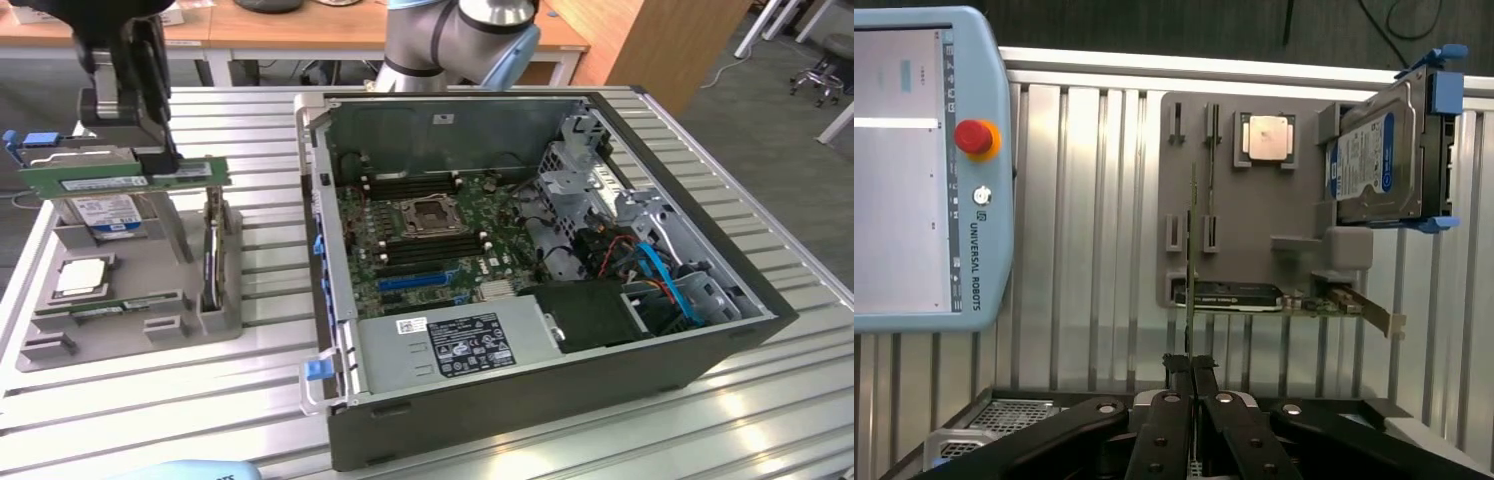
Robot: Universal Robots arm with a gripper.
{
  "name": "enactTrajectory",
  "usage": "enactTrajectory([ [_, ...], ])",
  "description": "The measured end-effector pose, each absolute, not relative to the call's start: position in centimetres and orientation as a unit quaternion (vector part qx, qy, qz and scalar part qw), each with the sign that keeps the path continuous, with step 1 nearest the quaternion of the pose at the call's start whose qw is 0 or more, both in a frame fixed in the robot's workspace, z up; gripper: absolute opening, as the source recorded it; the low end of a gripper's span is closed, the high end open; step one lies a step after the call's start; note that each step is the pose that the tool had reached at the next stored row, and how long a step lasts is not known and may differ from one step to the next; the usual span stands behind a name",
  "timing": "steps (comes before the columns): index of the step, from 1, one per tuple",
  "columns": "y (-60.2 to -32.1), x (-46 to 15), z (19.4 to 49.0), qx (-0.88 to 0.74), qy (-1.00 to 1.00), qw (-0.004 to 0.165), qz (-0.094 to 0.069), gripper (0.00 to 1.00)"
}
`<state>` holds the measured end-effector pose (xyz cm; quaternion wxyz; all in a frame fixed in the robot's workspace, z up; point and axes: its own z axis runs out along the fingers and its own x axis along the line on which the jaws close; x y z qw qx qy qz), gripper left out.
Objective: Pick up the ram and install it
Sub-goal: 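Pick up the ram and move it above insertion slot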
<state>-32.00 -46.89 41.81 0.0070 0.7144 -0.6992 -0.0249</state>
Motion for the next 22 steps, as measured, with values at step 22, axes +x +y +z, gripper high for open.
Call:
enactTrajectory([
  [22,-46.9,-27.2,41.8,0.714,-0.699,0.007,-0.025,0.12],
])
